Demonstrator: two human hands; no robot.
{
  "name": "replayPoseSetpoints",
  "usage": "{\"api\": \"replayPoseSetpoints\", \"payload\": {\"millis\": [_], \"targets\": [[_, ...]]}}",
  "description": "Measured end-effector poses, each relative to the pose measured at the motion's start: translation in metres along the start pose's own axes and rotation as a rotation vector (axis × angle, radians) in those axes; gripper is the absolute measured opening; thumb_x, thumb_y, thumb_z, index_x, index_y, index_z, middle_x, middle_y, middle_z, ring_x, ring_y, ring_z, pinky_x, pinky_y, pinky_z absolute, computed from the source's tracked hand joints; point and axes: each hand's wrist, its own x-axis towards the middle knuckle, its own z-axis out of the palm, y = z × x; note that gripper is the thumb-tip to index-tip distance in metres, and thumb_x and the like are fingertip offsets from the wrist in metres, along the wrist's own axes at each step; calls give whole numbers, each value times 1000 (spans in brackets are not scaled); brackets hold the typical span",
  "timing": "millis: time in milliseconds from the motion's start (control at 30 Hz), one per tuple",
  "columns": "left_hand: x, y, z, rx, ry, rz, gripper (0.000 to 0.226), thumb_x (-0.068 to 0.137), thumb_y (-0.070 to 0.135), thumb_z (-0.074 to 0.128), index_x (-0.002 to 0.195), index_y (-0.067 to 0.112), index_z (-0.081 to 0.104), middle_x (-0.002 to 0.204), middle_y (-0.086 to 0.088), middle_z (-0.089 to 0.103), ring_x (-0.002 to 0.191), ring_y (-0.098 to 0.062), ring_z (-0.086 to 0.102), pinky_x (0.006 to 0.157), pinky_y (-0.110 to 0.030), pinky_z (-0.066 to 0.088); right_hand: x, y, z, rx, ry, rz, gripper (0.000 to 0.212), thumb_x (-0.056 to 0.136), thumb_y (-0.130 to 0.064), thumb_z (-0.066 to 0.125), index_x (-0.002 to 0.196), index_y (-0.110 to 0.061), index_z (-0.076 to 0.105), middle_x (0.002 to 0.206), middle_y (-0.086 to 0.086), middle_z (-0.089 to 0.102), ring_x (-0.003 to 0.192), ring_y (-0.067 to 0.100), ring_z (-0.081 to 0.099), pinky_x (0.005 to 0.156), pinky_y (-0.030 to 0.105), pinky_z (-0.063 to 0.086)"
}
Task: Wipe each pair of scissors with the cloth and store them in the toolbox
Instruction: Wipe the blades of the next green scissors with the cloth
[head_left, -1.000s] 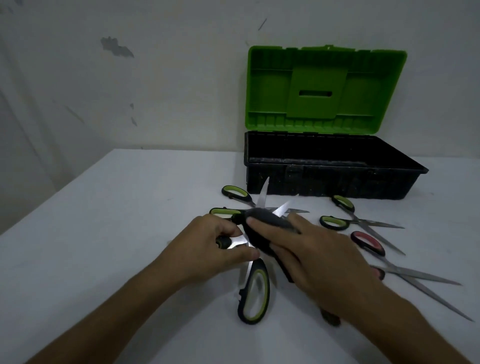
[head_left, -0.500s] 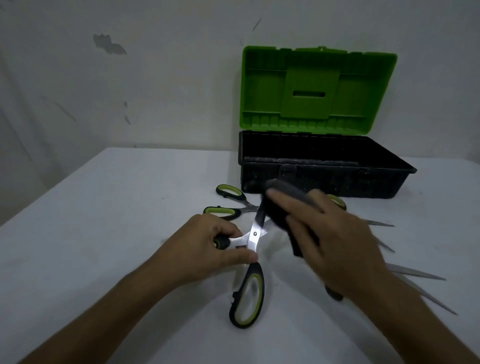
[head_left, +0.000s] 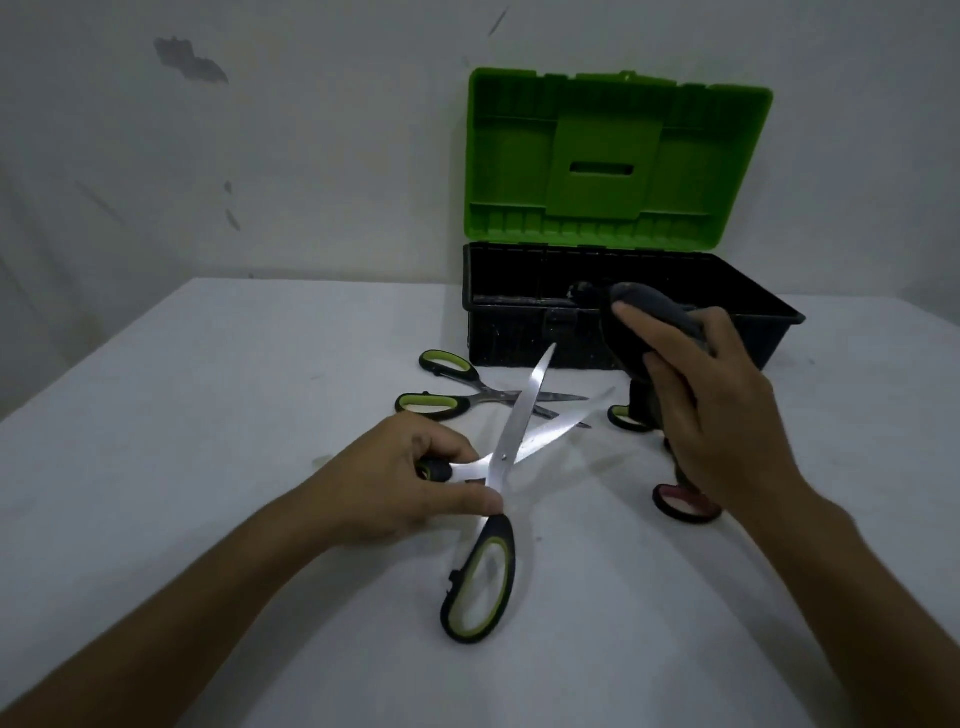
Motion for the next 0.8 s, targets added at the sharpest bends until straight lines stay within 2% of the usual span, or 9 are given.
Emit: {"api": "replayPoseSetpoints", "payload": {"millis": [67,200,333,400,500,600,667,733,800], "targets": [[-2,1,-1,-127,-67,-80,14,75,30,79,65,22,72,43,7,45,33,-8,35,37,-19,28,-3,4,3,145,-39,-56,42,102,-18,39,142,-26,48,119,6,46,89,12,49,72,21,45],[-5,-1,-2,-302,-192,-134,17,75,29,79,70,15,72,46,-9,38,33,-17,29,39,-24,23,-6,-4,10,344,-112,-133,41,102,-13,38,141,-21,47,120,9,49,99,18,53,81,27,45],[-6,-2,-2,-559,-315,-119,21,76,24,81,64,14,67,41,1,36,29,-8,29,35,-18,21,-7,-5,17,425,-82,-60,44,102,-13,35,145,-25,43,112,1,48,93,16,52,78,26,43],[-6,-2,-1,-738,-377,-112,27,70,26,86,66,10,65,42,4,37,29,-4,30,31,-13,25,-11,-8,20,414,-90,-47,45,103,-17,35,146,-29,41,109,-3,46,89,16,51,73,29,45],[-6,-4,2,-867,-409,-139,34,63,30,91,67,8,65,43,4,36,29,-2,30,30,-11,27,-13,-20,22,399,-117,-102,44,103,-20,34,145,-29,40,109,-5,43,87,10,49,72,22,44],[-7,-3,5,-954,-441,-134,32,65,30,90,67,9,65,43,6,39,29,-1,32,29,-11,25,-13,-28,21,387,-156,-159,44,102,-22,36,145,-33,40,112,1,47,92,11,49,77,16,42],[-10,0,5,-920,-474,-114,29,65,32,89,65,13,68,42,7,39,29,0,32,29,-11,26,-14,-26,23,316,-176,-177,43,102,-26,37,144,-36,41,114,5,49,88,15,49,75,17,44],[-12,6,8,-849,-513,-74,28,66,35,88,63,16,68,41,7,40,28,0,32,31,-9,27,-14,-16,31,174,-202,-167,44,102,-27,38,144,-39,41,114,4,48,81,17,48,66,24,44],[-13,11,11,-848,-531,-49,27,68,35,87,63,16,68,42,8,41,28,1,34,32,-7,29,-12,-3,38,98,-201,-122,45,102,-27,37,145,-40,40,109,1,45,74,13,44,59,21,39]]}}
